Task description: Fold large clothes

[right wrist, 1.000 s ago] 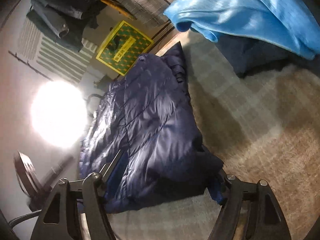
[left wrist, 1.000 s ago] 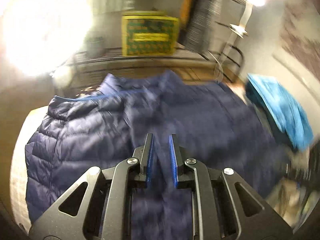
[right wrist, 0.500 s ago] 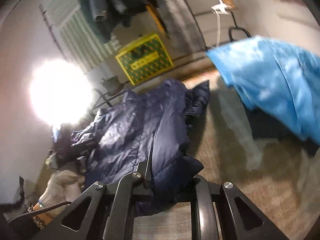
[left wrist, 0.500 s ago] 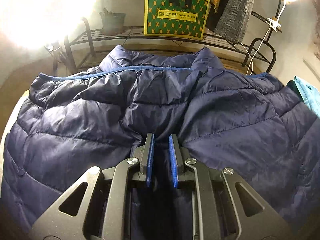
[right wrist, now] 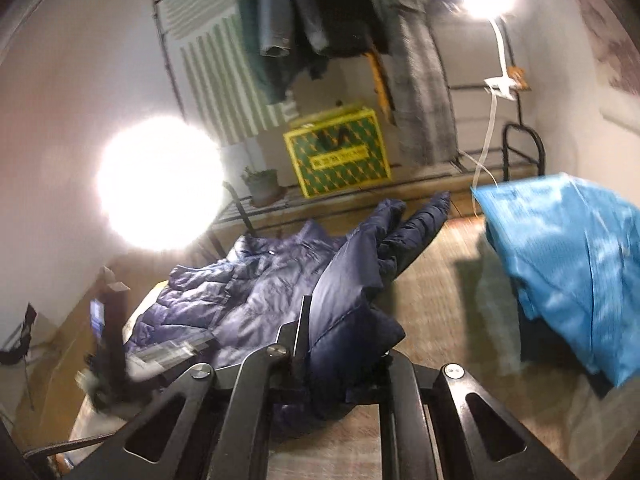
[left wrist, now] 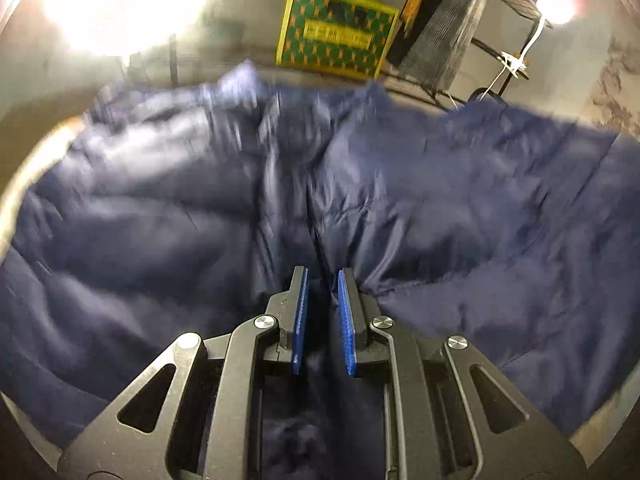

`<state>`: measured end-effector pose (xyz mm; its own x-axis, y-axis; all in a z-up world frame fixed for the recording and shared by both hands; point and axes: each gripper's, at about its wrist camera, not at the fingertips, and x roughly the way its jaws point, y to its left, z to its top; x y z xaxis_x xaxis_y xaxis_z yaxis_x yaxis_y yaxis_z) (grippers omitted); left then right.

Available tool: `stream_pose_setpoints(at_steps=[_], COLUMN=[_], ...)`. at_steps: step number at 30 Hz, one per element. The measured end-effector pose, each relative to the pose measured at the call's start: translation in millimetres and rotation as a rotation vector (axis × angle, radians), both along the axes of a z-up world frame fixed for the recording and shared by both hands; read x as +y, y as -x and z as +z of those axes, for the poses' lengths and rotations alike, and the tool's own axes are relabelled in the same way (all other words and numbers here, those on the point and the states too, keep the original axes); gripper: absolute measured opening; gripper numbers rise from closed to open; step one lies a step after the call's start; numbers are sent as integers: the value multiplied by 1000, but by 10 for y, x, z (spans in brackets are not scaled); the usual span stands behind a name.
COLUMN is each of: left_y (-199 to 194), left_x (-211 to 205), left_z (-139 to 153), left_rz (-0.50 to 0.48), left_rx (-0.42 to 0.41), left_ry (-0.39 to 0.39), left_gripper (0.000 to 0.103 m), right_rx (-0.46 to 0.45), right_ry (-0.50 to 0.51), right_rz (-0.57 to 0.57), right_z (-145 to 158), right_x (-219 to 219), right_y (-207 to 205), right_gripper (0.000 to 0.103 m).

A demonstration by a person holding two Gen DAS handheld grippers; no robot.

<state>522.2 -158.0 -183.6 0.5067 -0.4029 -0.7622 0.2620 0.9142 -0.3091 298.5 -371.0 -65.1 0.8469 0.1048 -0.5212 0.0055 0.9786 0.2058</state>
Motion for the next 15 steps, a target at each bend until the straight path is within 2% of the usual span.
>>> stream_pose_setpoints(at_steps=[2, 6, 10, 15], left_y=[25, 69, 354, 788], left_x=[-14, 227, 892, 1825], left_z=[-7, 130, 541, 924], left_rz=[2, 14, 127, 284], left_rx=[-16, 18, -86, -196], left_ry=[7, 95, 150, 145], left_gripper=[14, 14, 14, 14], right_rx=[-18, -55, -83, -115], right_ry=[23, 80, 134, 207], right_rz=[33, 116, 214, 313], right_z=[101, 296, 439, 508], right_x=[149, 473, 837, 1308], right_y=[-36, -51, -88, -151], right_gripper=[8, 7, 7, 7])
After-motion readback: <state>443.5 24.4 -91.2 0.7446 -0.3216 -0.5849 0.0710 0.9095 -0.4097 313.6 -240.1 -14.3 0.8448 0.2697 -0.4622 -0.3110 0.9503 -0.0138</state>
